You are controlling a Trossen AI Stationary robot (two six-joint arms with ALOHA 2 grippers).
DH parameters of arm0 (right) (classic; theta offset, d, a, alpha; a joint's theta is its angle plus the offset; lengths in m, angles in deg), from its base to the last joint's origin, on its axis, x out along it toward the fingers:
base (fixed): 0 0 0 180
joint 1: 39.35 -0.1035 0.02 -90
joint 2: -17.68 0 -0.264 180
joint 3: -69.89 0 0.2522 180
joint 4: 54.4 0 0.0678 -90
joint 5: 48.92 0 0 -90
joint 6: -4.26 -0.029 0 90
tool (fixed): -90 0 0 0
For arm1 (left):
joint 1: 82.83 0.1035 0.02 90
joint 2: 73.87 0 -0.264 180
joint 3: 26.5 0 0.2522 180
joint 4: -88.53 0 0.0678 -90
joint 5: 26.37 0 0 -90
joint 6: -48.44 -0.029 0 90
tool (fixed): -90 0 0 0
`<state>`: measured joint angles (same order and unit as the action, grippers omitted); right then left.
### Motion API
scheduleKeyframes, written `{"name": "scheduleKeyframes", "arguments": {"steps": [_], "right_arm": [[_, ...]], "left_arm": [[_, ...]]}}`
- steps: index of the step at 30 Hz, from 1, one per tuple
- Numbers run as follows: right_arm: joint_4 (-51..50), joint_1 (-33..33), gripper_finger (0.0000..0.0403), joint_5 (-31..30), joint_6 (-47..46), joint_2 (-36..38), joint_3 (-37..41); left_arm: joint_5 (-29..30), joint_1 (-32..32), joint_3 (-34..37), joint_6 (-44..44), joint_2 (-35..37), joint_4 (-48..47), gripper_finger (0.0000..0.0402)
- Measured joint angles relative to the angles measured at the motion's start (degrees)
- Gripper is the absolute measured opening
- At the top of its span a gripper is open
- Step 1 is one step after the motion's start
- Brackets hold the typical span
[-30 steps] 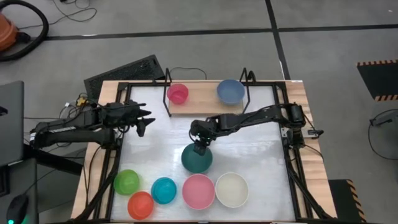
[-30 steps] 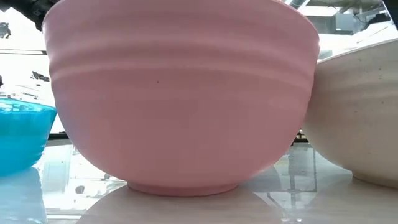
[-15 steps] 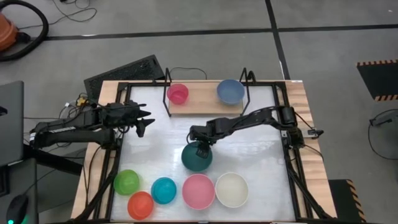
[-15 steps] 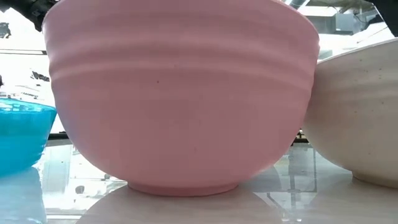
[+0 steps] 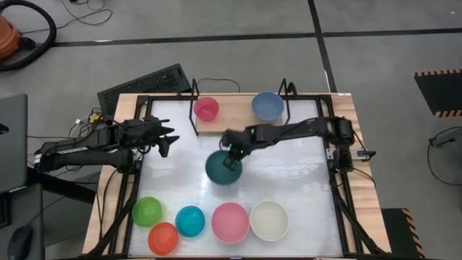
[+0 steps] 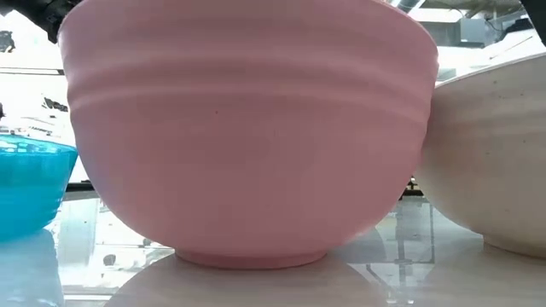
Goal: Place and stack bowls onto a shelf
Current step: Stack the large green bowl on top of the large blue bowl on the shelf
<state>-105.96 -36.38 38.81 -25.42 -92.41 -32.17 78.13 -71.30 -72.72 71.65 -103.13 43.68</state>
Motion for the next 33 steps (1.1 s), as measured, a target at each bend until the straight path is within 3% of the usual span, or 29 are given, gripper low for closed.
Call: {"name": "scheduleKeyframes", "arguments": {"steps": [6,13,18,22,27,33], "right_arm": [[-8.3,7.7,0.0024,-0.6,7.7,9.0,-2.8],[-10.2,24.1,0.0024,-2.2,14.7,16.3,-3.2],[-10.1,34.8,0.0024,0.9,19.4,15.7,-3.1],[-8.6,40.2,0.0024,4.9,31.5,13.0,-3.1],[-10.2,43.3,0.0024,5.4,43.3,9.1,-4.4],[-17.6,44.5,0.0024,4.9,48.6,4.9,-10.7]], "left_arm": [[1.3,0.0,0.0,-0.1,0.0,0.0,0.0199],[4.2,0.0,0.0,-0.1,0.0,-0.1,0.0199],[7.5,0.0,0.0,-0.1,0.0,0.4,0.0199],[7.5,0.0,0.0,0.0,0.0,0.5,0.0199],[7.5,0.0,0.0,0.0,-0.4,0.5,0.0199],[7.5,0.0,0.0,0.6,-1.2,0.5,0.0199]]}}
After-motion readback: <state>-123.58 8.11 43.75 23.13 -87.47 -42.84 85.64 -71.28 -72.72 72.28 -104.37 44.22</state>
